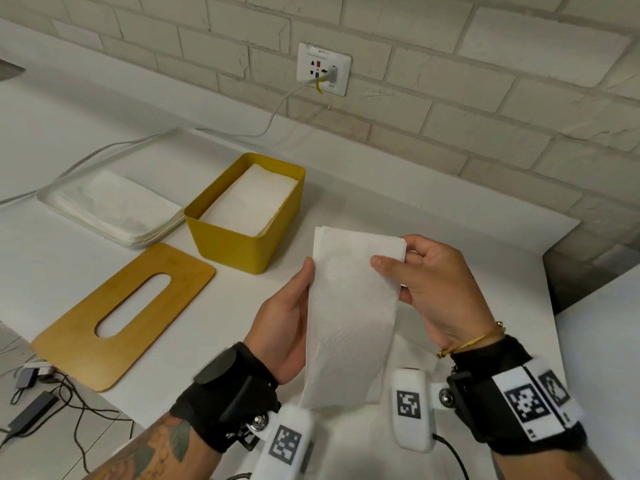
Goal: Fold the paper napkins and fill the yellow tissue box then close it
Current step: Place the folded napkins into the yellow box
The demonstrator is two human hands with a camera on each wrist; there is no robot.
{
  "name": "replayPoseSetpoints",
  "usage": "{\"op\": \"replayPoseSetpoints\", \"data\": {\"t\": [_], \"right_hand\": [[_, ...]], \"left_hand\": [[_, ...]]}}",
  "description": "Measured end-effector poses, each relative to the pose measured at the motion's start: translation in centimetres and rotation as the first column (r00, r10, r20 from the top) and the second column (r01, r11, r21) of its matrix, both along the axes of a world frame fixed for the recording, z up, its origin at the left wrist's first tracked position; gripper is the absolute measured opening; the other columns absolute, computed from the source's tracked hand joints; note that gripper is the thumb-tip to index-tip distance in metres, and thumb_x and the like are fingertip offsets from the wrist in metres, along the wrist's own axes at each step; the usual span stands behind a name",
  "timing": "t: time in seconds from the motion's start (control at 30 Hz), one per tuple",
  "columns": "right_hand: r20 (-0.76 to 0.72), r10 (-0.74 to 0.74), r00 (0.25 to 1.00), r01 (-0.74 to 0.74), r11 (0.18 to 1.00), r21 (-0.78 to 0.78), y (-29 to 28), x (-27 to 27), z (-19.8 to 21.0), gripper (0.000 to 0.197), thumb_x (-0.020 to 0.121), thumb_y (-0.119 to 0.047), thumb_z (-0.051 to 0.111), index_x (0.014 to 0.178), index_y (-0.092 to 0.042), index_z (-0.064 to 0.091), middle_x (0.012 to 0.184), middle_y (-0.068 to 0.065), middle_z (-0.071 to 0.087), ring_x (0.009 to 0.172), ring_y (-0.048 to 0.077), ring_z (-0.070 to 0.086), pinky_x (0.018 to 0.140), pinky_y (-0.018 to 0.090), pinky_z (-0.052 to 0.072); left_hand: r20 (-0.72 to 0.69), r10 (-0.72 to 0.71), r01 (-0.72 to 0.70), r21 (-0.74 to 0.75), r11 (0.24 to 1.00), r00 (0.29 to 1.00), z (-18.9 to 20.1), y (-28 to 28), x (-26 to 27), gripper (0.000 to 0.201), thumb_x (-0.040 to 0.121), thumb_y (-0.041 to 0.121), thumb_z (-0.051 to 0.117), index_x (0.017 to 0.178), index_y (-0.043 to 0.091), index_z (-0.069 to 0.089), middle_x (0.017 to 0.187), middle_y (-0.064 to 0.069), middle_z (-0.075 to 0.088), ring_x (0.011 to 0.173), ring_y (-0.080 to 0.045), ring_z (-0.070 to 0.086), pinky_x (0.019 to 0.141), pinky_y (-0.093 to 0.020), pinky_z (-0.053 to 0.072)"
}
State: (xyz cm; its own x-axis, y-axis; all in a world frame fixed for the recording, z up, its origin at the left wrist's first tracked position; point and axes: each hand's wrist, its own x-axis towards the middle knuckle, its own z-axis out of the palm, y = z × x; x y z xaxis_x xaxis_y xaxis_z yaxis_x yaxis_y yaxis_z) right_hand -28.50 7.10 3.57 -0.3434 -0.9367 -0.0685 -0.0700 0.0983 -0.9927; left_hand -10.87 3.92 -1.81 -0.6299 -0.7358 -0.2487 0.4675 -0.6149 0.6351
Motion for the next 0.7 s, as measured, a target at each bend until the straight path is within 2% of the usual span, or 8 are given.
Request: {"op": "replayPoseSetpoints", "data": {"t": [0.1, 0.2, 0.33, 0.5, 0.63, 0.7], "right_hand": [[-0.056, 0.005, 0.998, -0.004, 1.000, 0.015, -0.27, -0.12, -0.09, 0.013, 0.088, -0.003, 0.074, 0.099, -0.010, 0.072, 0.091, 0.004, 0.079, 0.083, 0.018, 0.077, 0.073, 0.035, 0.059], [-0.104, 0.005, 0.995, -0.004, 1.000, 0.016, -0.46, -0.24, -0.26, 0.012, 0.087, -0.005, 0.075, 0.097, -0.012, 0.073, 0.089, 0.003, 0.079, 0.085, 0.020, 0.077, 0.080, 0.040, 0.060], [-0.119, 0.016, 0.993, -0.013, 1.000, 0.026, -0.66, -0.40, -0.44, 0.012, 0.087, -0.007, 0.075, 0.097, -0.014, 0.073, 0.089, 0.002, 0.079, 0.085, 0.020, 0.077, 0.083, 0.043, 0.061], [-0.135, 0.002, 0.991, 0.003, 0.999, 0.040, -0.74, -0.42, -0.56, 0.010, 0.087, -0.008, 0.076, 0.094, -0.015, 0.073, 0.087, 0.001, 0.079, 0.083, 0.020, 0.077, 0.085, 0.046, 0.061], [-0.132, -0.020, 0.991, 0.027, 0.998, 0.051, -0.71, -0.07, -0.77, 0.011, 0.087, -0.010, 0.077, 0.094, -0.017, 0.073, 0.087, 0.000, 0.079, 0.084, 0.019, 0.077, 0.087, 0.049, 0.061], [-0.084, -0.033, 0.996, 0.036, 0.999, 0.041, -0.46, 0.41, -0.84, 0.016, 0.085, -0.012, 0.079, 0.097, -0.017, 0.071, 0.089, 0.000, 0.079, 0.085, 0.019, 0.077, 0.086, 0.047, 0.061]], "left_hand": [[0.039, 0.012, -0.011, -0.016, 1.000, 0.999, 0.49, 0.16, 0.00, 0.051, 0.090, 0.048, 0.044, 0.117, 0.017, 0.075, 0.124, -0.010, 0.072, 0.109, -0.025, 0.072, 0.094, -0.041, 0.052], [0.088, 0.003, 0.001, -0.048, 0.999, 0.996, 0.70, -0.01, -0.07, 0.052, 0.090, 0.049, 0.044, 0.127, 0.017, 0.064, 0.124, -0.009, 0.072, 0.111, -0.025, 0.071, 0.091, -0.037, 0.057], [0.124, 0.001, 0.006, -0.061, 0.998, 0.992, 0.73, -0.13, -0.02, 0.052, 0.095, 0.048, 0.042, 0.132, 0.018, 0.061, 0.124, -0.008, 0.072, 0.111, -0.025, 0.071, 0.087, -0.035, 0.061], [0.160, -0.010, 0.029, -0.119, 0.992, 0.987, 1.03, 0.07, -0.06, 0.045, 0.096, 0.047, 0.042, 0.124, 0.020, 0.066, 0.121, -0.006, 0.074, 0.110, -0.021, 0.072, 0.090, -0.035, 0.059], [0.208, -0.010, 0.042, -0.150, 0.988, 0.978, 0.91, -0.04, -0.28, 0.045, 0.101, 0.037, 0.045, 0.135, 0.013, 0.061, 0.127, -0.010, 0.071, 0.118, -0.027, 0.068, 0.099, -0.040, 0.056], [0.205, 0.010, 0.021, -0.149, 0.989, 0.979, 0.62, -0.30, -0.30, 0.044, 0.104, 0.035, 0.041, 0.136, 0.012, 0.059, 0.128, -0.010, 0.070, 0.118, -0.028, 0.068, 0.098, -0.039, 0.056]]}}
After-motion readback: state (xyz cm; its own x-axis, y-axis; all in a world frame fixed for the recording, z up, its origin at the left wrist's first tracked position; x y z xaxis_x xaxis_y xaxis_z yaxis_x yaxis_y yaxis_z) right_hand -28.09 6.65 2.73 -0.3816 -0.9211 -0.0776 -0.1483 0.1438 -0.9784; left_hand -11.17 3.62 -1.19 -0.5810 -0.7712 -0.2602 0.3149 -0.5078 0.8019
